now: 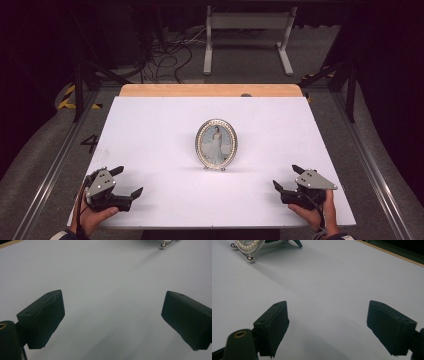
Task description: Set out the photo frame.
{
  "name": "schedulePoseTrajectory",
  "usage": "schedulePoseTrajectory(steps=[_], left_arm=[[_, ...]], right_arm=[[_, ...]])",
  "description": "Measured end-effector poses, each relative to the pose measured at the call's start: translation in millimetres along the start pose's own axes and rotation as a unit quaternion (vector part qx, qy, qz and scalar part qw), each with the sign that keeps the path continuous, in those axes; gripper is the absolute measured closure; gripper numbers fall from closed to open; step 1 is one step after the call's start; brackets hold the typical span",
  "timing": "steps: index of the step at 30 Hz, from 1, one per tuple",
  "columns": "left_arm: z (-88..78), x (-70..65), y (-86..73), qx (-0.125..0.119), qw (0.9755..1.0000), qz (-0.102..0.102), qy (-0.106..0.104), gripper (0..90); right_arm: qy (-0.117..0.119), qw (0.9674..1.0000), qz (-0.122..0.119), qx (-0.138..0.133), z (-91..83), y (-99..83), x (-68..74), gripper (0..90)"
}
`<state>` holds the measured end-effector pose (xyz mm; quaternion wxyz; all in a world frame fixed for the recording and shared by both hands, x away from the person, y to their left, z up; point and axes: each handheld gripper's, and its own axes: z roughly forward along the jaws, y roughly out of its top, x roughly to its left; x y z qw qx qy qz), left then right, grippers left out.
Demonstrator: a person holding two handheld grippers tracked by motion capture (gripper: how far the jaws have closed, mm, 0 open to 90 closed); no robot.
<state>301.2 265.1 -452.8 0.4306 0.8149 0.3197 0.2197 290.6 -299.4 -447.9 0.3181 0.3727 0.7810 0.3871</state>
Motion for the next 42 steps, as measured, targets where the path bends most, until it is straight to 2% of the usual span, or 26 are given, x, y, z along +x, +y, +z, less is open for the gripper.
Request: schedulePoseTrajectory(steps=[12,21,34,42], left_arm=[[5.1,2.4,-1.0,0.005,1.0,0.003,-0.001,5.7],[1.6,1.5,-1.1,0.004,0.9999,0.002,0.01,4.9],[8.9,3.4,-0.1,0.01,0.9999,-0.001,0.003,5.0],[13.5,1.3,2.4,0.014,0.9999,0.005,0.0,5.1]], right_arm=[[0.0,1.0,0.001,-0.001,0.7,0.6,0.1,17.1],[0.0,1.0,0.004,-0.001,-1.2,0.7,0.7,16.9],[-0.001,1.0,0.003,0.008,1.4,-1.1,0.2,16.8],[0.002,0.9999,0.006,0.012,-0.5,-3.8,0.3,17.3]])
